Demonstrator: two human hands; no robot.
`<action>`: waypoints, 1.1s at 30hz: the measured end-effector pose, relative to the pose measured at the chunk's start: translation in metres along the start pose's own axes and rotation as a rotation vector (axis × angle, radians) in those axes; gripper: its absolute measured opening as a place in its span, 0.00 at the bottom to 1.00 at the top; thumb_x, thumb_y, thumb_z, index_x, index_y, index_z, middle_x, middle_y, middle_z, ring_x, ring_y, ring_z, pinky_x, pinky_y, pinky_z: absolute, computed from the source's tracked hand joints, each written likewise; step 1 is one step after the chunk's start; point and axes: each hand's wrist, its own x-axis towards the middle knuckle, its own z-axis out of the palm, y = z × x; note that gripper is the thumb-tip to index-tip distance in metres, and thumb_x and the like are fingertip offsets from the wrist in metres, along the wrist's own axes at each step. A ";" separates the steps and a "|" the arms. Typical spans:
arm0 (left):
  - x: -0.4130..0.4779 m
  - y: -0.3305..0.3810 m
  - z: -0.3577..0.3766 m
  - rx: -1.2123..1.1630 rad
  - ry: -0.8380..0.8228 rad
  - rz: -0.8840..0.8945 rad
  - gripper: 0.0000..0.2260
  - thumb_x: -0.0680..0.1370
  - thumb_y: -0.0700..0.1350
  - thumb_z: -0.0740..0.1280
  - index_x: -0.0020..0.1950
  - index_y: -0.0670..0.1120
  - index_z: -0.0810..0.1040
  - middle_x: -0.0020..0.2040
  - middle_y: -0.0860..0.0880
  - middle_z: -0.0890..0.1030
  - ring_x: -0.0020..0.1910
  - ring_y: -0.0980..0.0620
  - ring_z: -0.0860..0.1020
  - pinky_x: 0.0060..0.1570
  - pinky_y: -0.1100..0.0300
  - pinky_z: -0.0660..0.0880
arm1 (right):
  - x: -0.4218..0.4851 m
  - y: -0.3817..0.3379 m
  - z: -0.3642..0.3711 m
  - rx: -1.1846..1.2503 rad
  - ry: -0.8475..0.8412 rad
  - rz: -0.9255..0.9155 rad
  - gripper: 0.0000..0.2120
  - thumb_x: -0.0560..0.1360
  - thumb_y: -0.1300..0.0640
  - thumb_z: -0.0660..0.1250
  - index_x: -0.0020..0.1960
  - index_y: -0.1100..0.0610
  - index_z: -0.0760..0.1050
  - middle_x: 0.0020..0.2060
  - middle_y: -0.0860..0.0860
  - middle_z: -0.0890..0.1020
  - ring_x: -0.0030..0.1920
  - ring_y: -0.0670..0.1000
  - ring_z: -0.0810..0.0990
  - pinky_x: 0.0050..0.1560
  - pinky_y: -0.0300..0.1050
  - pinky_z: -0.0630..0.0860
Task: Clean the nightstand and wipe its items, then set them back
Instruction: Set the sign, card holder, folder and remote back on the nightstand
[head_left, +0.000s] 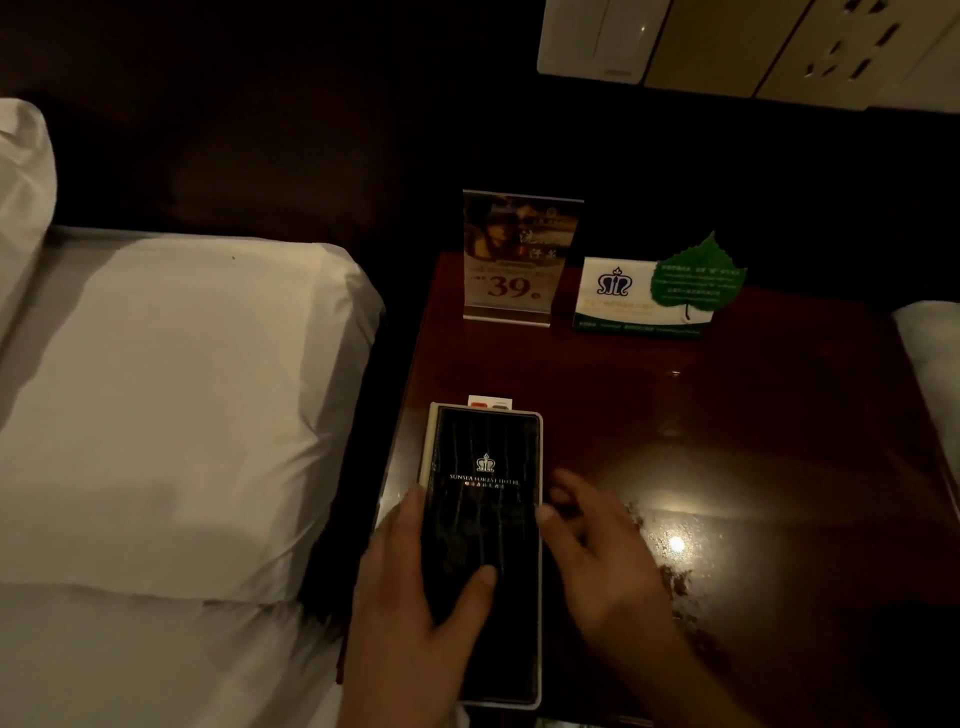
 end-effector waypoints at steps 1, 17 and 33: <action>-0.001 -0.003 -0.004 -0.049 0.002 0.003 0.41 0.64 0.68 0.62 0.76 0.66 0.53 0.70 0.70 0.62 0.69 0.65 0.64 0.66 0.62 0.64 | -0.015 0.004 0.006 0.019 -0.009 -0.001 0.22 0.78 0.48 0.64 0.71 0.45 0.68 0.58 0.39 0.73 0.56 0.41 0.76 0.59 0.46 0.76; -0.001 -0.007 0.005 -0.105 0.062 0.009 0.37 0.68 0.63 0.58 0.78 0.58 0.58 0.71 0.64 0.62 0.70 0.72 0.57 0.69 0.62 0.59 | -0.053 0.005 0.047 -0.220 0.123 -0.009 0.26 0.79 0.49 0.61 0.76 0.47 0.60 0.65 0.43 0.66 0.63 0.43 0.64 0.61 0.36 0.68; -0.001 -0.030 0.002 -0.474 0.041 -0.106 0.23 0.80 0.48 0.65 0.71 0.71 0.67 0.70 0.70 0.70 0.68 0.71 0.68 0.65 0.61 0.68 | -0.059 0.014 0.043 0.061 0.119 0.022 0.20 0.79 0.49 0.60 0.70 0.41 0.69 0.63 0.37 0.71 0.64 0.42 0.70 0.64 0.47 0.72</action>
